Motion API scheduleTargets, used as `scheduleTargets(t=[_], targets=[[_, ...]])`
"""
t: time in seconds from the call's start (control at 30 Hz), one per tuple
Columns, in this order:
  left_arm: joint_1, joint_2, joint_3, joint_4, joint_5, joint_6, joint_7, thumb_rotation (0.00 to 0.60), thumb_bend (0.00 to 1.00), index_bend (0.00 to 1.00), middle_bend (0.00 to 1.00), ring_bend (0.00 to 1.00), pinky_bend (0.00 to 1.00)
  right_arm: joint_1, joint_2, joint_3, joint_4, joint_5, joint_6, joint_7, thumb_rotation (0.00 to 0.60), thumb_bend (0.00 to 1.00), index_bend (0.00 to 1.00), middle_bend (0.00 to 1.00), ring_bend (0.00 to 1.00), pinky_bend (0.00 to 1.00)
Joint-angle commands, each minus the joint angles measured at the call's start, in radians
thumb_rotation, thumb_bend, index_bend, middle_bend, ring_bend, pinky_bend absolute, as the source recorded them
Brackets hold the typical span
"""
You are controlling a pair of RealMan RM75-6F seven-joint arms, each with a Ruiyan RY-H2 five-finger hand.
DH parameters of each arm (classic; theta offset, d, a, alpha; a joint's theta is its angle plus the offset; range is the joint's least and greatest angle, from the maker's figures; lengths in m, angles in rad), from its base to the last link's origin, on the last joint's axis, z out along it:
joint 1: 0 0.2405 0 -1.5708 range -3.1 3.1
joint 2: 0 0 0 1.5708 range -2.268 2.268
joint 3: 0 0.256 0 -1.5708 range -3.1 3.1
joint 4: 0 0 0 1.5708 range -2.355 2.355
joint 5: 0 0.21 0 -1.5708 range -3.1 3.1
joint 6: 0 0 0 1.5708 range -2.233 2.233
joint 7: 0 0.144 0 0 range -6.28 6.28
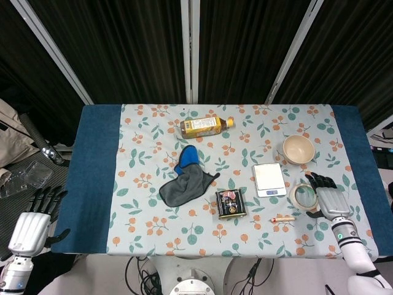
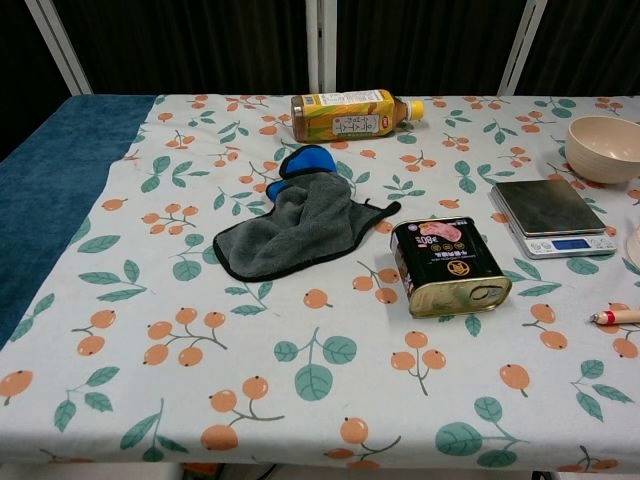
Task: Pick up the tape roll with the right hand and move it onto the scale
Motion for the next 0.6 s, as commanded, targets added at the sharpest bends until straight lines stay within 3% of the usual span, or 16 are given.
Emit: scheduleTargets(t=[0.03,0.23,0.6], targets=[[-0.001,-0.001,-0.001,0.002,-0.002,-0.001,-0.002,0.600,0.12,0.13,0.05,0.00,0.03,0.008,0.000,-0.003,-0.004,0.002,-0.008,0.002,0.600,0.03,0.00,0.02,0.00,0.00],[-0.001,-0.002,0.001,0.006,-0.006,-0.007,-0.002,0.600,0.12,0.13,0.05,0.00,0.03,0.024,0.000,-0.015,-0.015,0.007,-0.033,0.023,0.600,0.03,0.00,0.06,0.00,0.00],[0.007,-0.002,0.008,0.007,-0.006,-0.001,-0.003,0.600,0.12,0.13,0.05,0.00,0.03,0.034,-0.011,-0.023,-0.006,0.007,-0.011,0.026,0.600,0.09,0.00,0.29,0.00,0.00]])
